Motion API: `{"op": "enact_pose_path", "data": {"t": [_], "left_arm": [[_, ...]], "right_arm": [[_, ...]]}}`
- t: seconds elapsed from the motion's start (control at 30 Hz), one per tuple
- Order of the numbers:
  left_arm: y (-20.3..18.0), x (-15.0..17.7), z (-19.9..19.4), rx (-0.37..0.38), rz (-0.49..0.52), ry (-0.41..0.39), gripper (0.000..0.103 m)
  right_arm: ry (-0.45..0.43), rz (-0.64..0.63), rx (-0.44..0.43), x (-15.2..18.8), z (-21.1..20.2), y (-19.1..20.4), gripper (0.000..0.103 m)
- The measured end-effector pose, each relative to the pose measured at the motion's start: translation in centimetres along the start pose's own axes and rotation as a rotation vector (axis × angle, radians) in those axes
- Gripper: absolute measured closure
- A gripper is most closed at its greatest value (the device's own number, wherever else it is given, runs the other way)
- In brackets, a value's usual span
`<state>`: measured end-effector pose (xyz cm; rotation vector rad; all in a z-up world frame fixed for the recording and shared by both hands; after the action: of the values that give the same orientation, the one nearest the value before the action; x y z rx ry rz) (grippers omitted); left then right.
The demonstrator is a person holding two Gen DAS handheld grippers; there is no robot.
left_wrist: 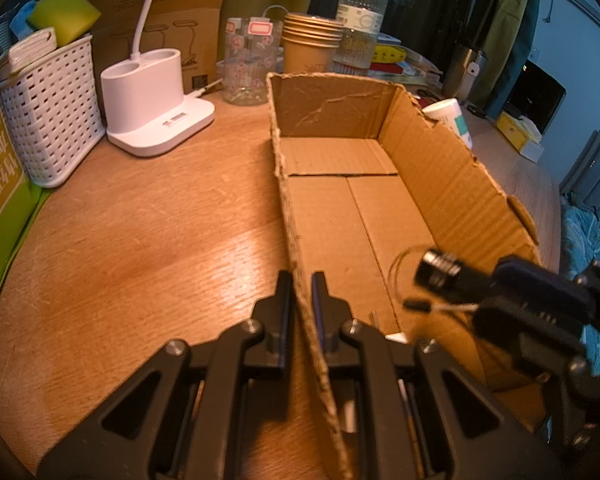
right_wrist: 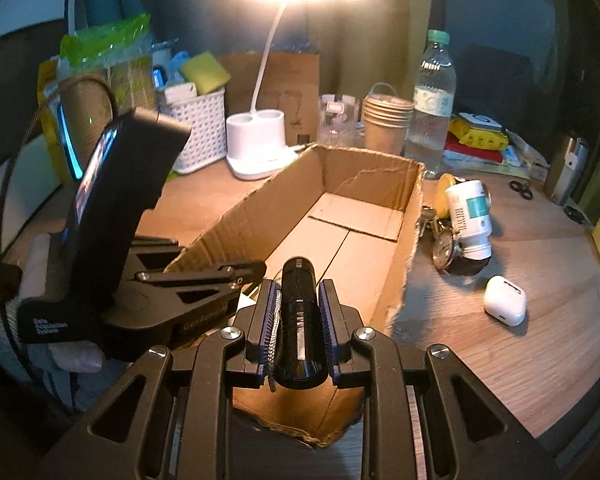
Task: Organize rigid objects
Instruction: 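Open the right gripper to drop the flashlight into the box, then move the right gripper to the white earbuds case and grasp it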
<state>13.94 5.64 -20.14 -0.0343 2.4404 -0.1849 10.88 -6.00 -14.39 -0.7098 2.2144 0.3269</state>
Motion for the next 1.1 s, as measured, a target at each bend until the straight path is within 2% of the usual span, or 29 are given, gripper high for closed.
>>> {"op": "enact_pose_path", "data": {"t": [0.23, 0.37, 1.1], "left_arm": [[0.0, 0.2, 0.1, 0.001, 0.003, 0.002, 0.092], [0.0, 0.2, 0.2, 0.001, 0.003, 0.003, 0.092], [0.0, 0.2, 0.2, 0.001, 0.002, 0.003, 0.092]], "right_arm": [[0.002, -0.051, 0.054, 0.0, 0.4, 0.9, 0.08], [0.011, -0.059, 0.048, 0.2, 0.7, 1.1, 0.081], [-0.071, 0.038, 0.06, -0.8, -2.1, -1.8, 0.08]]}}
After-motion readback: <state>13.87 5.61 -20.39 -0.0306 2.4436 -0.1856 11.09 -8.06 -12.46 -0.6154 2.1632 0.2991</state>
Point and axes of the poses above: each gripper's, at about its wrist camera, not at the fingertips, and z roughly the way its jaws point, y to its left, x to its underside, the point moved 3 cm from there along z, roughly the way its jaws point, and after that the axes turned 3 degrees about z, right-handed, at the moved point
